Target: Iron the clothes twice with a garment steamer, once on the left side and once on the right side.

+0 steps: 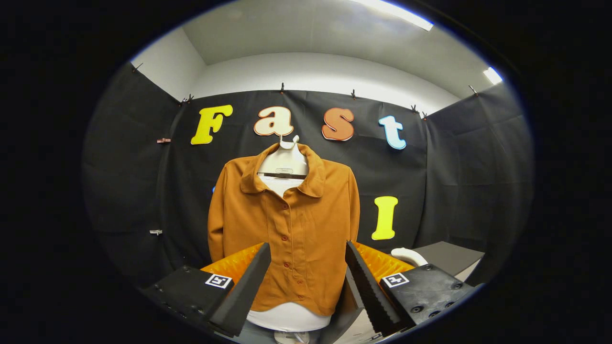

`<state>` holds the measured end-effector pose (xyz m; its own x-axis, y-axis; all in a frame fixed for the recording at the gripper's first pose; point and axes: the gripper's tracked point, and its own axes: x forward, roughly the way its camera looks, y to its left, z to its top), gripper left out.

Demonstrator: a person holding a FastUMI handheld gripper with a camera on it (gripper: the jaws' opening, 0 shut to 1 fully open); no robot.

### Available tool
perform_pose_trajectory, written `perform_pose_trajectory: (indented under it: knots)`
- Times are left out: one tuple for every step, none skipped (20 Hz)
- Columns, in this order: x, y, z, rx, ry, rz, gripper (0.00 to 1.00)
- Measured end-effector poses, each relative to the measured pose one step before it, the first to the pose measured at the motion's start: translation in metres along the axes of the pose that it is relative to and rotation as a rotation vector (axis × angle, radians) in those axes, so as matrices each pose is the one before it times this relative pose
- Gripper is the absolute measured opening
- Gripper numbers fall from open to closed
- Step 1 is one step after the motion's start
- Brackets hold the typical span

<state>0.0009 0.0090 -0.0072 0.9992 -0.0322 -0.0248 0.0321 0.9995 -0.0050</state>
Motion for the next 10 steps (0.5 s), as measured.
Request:
perform_pose_trajectory:
  knots:
    - [-0.00061,0.00190,-0.00005,0.00079,-0.00033,-0.00198,0.98]
    - [-0.00126,0.00195,0.00012,0.00219,-0.00015,0.00054,0.98]
    - [0.00066,0.00211,-0.00110,-0.00031,0.00202,-0.00271,0.98]
    - [-0.00066,0.00042,-0.00039,-0.00257,0.00254,-0.00687,0.98]
    - [0.00030,0.00127,-0.00041,-0.00324,0.00200,-0.00644,0.98]
    - [-0.00059,0.00127,-0.00057,-0.00292,0.00208,-0.00672,0.98]
    - [-0.00001,0.00074,-0.00043,-0.00195,0.00107,-0.00829,0.98]
    - [0.00074,-0.00058,0.00025,-0.00109,0.00069,-0.01174,0.98]
    - [0.00033,-0.00266,-0.00085,-0.00138,0.00205,-0.01840,0.98]
    - [0.00018,-0.00318,-0.00073,0.00106,0.00266,-0.01863,0.98]
